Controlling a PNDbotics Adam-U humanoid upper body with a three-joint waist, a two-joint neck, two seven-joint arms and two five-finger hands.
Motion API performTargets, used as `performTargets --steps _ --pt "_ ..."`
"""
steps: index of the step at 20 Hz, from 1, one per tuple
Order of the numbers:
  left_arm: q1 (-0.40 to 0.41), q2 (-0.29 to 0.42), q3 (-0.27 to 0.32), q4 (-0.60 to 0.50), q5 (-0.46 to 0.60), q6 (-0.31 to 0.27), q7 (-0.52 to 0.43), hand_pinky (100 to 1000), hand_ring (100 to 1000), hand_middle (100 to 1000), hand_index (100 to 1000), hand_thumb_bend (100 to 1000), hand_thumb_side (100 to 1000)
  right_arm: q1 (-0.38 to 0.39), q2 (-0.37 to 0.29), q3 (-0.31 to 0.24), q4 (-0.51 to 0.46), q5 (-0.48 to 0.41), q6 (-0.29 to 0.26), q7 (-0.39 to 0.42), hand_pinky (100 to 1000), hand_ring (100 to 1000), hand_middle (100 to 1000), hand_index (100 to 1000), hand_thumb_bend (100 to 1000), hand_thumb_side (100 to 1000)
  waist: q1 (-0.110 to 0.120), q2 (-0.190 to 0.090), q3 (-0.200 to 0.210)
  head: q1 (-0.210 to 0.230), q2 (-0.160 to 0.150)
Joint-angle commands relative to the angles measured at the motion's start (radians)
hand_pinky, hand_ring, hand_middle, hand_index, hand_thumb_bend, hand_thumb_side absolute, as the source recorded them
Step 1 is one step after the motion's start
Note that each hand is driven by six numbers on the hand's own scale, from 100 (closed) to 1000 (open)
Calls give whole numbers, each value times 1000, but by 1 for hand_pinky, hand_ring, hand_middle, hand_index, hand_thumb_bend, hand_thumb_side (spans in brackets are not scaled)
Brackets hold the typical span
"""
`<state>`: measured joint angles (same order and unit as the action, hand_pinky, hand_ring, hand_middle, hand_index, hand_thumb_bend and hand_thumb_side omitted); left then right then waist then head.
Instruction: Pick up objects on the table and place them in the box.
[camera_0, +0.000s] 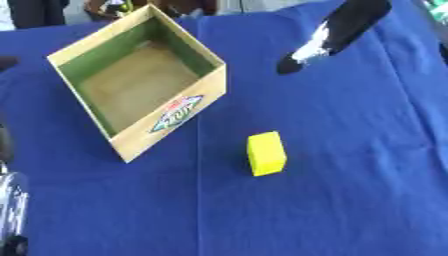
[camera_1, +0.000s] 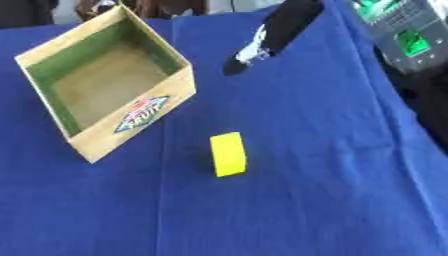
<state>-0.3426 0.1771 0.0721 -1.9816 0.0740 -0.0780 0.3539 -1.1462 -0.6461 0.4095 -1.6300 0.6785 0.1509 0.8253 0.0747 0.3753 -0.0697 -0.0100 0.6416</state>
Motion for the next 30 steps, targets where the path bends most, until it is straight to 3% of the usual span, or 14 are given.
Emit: performTargets --steps 1,7,14,30 --pt "-2 28 10 -18 -3 1 5 688 799 738 824 100 926 -4 -25 -2 -24 -8 -1 -13 877 861 799 952 720 610 -3 -28 -7 10 10" --pt "-2 29 10 -18 -4 1 6 688 800 738 824 100 927 12 -17 8 -29 -4 -5 -15 876 859 795 948 702 584 -3 -27 -20 15 10" --pt "-3 29 7 -18 -4 1 4 687 801 738 824 100 926 19 56 74 3 -73 -2 64 873 854 788 941 714 544 -5 -31 -24 18 19" --pt "4 35 6 -18 -6 3 4 684 804 740 823 100 930 51 104 90 -13 -92 13 74 870 850 772 929 662 509 -17 -44 -50 34 33"
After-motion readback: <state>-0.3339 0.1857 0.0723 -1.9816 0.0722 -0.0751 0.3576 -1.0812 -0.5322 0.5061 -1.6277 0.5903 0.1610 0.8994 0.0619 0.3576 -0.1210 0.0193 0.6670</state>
